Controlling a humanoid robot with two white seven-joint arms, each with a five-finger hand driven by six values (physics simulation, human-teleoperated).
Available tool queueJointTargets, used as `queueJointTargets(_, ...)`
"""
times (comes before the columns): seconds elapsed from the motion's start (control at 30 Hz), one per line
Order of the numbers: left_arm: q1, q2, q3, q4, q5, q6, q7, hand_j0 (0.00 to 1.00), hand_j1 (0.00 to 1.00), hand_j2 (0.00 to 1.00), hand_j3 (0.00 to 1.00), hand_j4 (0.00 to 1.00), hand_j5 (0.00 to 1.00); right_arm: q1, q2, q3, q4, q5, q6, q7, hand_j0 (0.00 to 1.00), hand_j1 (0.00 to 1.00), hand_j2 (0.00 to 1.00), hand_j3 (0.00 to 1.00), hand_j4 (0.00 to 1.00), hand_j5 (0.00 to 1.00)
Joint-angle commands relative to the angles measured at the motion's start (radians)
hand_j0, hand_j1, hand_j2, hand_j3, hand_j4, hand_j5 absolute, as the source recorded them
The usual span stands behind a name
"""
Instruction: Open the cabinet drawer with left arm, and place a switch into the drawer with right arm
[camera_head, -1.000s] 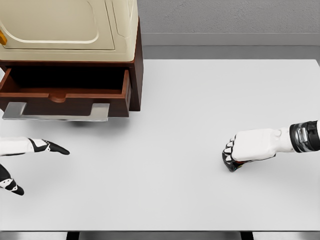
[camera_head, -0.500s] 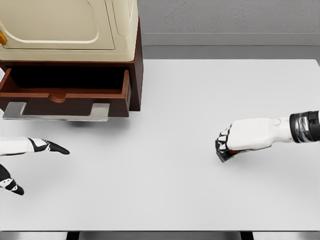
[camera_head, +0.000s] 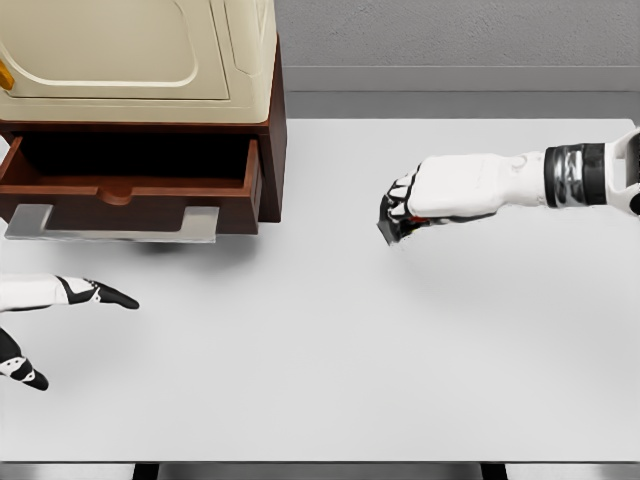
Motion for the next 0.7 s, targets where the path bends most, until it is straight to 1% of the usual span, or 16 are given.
queueJointTargets(0.0, 0.000, 0.000, 0.001, 0.000, 0.007, 0.002, 0.000, 1.00, 1.00, 1.00, 1.00, 1.00, 1.00, -0.008, 0.060, 0.002, 0.049, -0.011, 0.003, 0.000, 0.50, 0.50, 0.50, 0.50, 0.50, 0.50)
queueJointTargets(0.1, 0.000, 0.000, 0.001, 0.000, 0.007, 0.002, 0.000, 1.00, 1.00, 1.00, 1.00, 1.00, 1.00, -0.046, 0.095, 0.002, 0.070, -0.011, 0.003, 0.000, 0.51, 0.51, 0.51, 0.51, 0.51, 0.51)
queueJointTargets(0.23, 0.000, 0.000, 0.001, 0.000, 0.007, 0.002, 0.000, 1.00, 1.00, 1.00, 1.00, 1.00, 1.00, -0.094, 0.123, 0.003, 0.072, -0.027, 0.003, 0.000, 0.51, 0.51, 0.51, 0.51, 0.51, 0.51)
queueJointTargets(0.43, 0.000, 0.000, 0.001, 0.000, 0.007, 0.002, 0.000, 1.00, 1.00, 1.00, 1.00, 1.00, 1.00, -0.103, 0.132, 0.008, 0.072, -0.027, 0.003, 0.000, 0.51, 0.51, 0.51, 0.51, 0.51, 0.51)
queueJointTargets(0.57, 0.000, 0.000, 0.001, 0.000, 0.007, 0.002, 0.000, 1.00, 1.00, 1.00, 1.00, 1.00, 1.00, -0.117, 0.146, 0.011, 0.072, -0.027, 0.003, 0.000, 0.49, 0.49, 0.49, 0.49, 0.49, 0.49)
queueJointTargets(0.6, 0.000, 0.000, 0.001, 0.000, 0.007, 0.002, 0.000, 1.00, 1.00, 1.00, 1.00, 1.00, 1.00, -0.121, 0.150, 0.011, 0.072, -0.027, 0.003, 0.000, 0.47, 0.47, 0.47, 0.47, 0.47, 0.47)
queueJointTargets(0.67, 0.000, 0.000, 0.001, 0.000, 0.007, 0.002, 0.000, 1.00, 1.00, 1.00, 1.00, 1.00, 1.00, -0.124, 0.152, 0.022, 0.072, -0.027, 0.003, 0.000, 0.41, 0.41, 0.41, 0.41, 0.41, 0.41)
